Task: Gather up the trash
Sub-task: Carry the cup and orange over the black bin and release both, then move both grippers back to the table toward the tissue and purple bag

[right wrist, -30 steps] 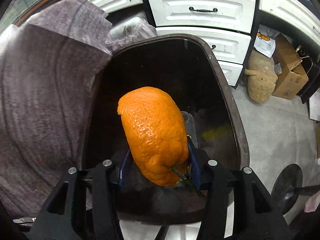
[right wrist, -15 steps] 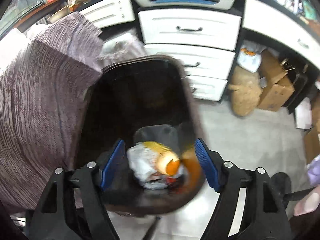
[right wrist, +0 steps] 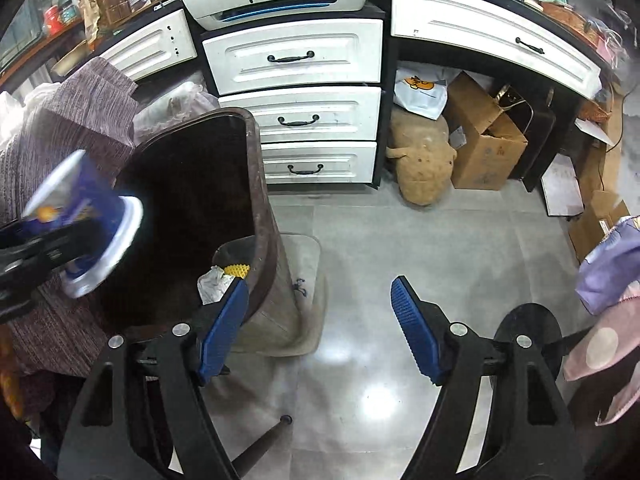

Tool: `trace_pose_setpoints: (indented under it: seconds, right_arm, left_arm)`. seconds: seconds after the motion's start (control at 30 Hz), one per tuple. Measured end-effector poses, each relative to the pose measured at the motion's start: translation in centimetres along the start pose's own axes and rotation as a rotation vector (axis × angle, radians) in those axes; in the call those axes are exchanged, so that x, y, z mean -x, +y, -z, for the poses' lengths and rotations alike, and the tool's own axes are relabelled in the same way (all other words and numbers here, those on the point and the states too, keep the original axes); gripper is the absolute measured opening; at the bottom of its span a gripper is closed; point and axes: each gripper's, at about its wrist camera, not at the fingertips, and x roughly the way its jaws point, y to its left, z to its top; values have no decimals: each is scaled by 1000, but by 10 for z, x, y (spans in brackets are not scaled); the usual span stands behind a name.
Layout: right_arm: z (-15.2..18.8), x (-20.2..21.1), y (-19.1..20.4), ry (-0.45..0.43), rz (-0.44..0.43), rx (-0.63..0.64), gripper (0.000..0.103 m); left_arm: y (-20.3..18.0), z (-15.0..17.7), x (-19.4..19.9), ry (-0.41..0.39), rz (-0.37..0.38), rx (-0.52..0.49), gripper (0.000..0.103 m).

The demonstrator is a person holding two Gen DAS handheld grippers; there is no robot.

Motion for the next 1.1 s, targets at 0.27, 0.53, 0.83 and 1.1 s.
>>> trace_pose_setpoints:
  seconds: [0.27, 0.53, 0.83, 1.1]
  right_arm:
    - [7, 18, -4, -37, -15, -5, 74]
    - [6, 24, -12, -52, -8, -29, 75]
    - [4, 27, -16, -54, -1, -51, 76]
    - [-9, 43, 0, -84, -66, -40, 79]
  left_arm:
    - [4, -3, -23, 39, -26, 14, 72]
    - [1, -2, -20, 43, 10, 27, 84]
    - [-5, 4, 26, -36, 70, 54, 92]
    - [-2, 14, 90, -150, 109, 35, 94]
